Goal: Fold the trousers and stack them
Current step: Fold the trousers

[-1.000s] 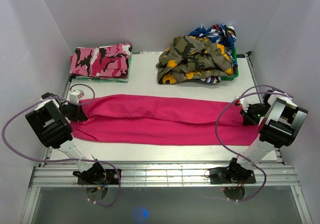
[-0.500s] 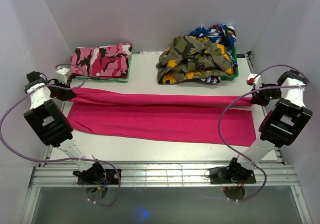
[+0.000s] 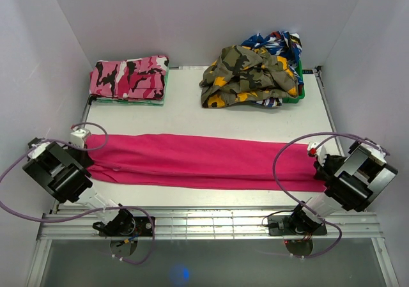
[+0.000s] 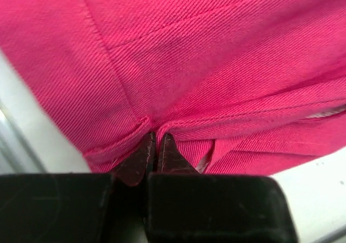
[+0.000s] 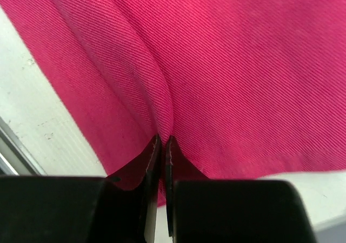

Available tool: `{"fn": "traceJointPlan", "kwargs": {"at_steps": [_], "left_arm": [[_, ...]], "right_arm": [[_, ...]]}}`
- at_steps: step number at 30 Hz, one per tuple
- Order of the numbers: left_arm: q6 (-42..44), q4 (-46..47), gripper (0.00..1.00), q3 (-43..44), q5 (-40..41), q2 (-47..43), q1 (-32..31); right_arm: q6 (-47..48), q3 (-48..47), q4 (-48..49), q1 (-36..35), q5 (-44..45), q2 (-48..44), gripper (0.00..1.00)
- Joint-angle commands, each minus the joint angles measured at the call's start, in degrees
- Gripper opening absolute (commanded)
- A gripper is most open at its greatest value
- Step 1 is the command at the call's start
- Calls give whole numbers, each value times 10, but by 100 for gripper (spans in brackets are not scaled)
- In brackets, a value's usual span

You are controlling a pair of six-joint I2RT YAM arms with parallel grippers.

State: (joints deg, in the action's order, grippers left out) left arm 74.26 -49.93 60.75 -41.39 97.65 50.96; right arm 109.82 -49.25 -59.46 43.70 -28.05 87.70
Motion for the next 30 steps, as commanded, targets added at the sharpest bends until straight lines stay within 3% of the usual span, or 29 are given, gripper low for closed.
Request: {"fn": "traceJointPlan", "kwargs": {"at_steps": [1,3,4,6,7,8,9,11,12,14,18,21,27,30], "left_arm": [[40,108,7,-38,55,10,0],[26,105,32,-32,57,28,-3],[20,78,43,-11,54,31,-3],[27,39,81,15,24,27,8],[43,-13,95,29,6,18,13],[72,-37,98,53,-19,11,19],[94,-82,98,63,-29,-5,20],[116,-129,98,92,-42,-23,25],[129,-155,98,103,-59,-32,27],[166,-226,98,133,-69,-55,34],[145,-259,96,154,-91,-83,38],[115,-243,85,124,-98,-90,31],[-45,-36,71,5,16,-88,-23],[-72,23,65,-29,95,-72,-38]], "right_arm": [[22,35,130,2,60,-16,8],[20,32,132,0,66,-9,9],[9,23,125,0,71,-7,24],[-1,-3,103,6,67,-7,30],[-3,-32,80,9,56,-8,42],[-2,-47,66,15,49,-10,52],[1,-77,36,16,42,-10,62],[9,-102,2,17,35,-15,72],[15,-115,-18,18,30,-23,88],[30,-145,-68,17,23,-35,95],[20,-188,-135,11,-26,-60,92],[-49,-166,-127,-35,-26,-77,86],[-201,-35,-9,-142,11,-124,67],[-239,17,35,-176,43,-123,64]]}}
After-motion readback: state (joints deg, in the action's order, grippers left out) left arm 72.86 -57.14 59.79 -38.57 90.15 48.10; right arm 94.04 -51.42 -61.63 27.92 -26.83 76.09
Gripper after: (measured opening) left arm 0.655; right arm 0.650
